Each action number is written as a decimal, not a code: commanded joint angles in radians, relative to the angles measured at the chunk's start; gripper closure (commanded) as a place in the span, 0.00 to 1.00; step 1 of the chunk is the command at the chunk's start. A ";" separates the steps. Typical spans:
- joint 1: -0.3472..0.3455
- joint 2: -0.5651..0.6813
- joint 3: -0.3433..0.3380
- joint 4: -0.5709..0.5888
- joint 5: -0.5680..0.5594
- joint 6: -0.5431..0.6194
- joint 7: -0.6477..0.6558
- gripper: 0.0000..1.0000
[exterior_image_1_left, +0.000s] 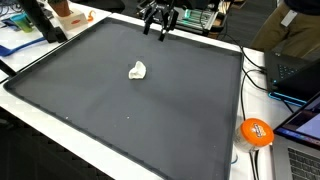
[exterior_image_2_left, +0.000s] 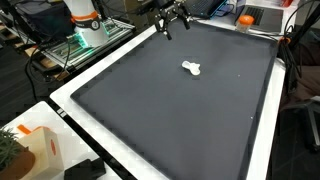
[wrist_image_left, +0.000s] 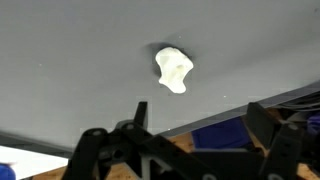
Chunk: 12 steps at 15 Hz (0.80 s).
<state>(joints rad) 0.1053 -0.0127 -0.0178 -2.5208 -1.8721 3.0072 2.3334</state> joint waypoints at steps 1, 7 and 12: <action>-0.087 -0.036 -0.036 -0.080 0.131 0.186 -0.272 0.00; -0.096 -0.030 -0.012 -0.173 0.488 0.162 -0.725 0.00; -0.039 -0.069 0.014 -0.199 0.776 0.128 -0.975 0.00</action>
<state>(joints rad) 0.0322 -0.0343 -0.0167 -2.6833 -1.2445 3.1782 1.4783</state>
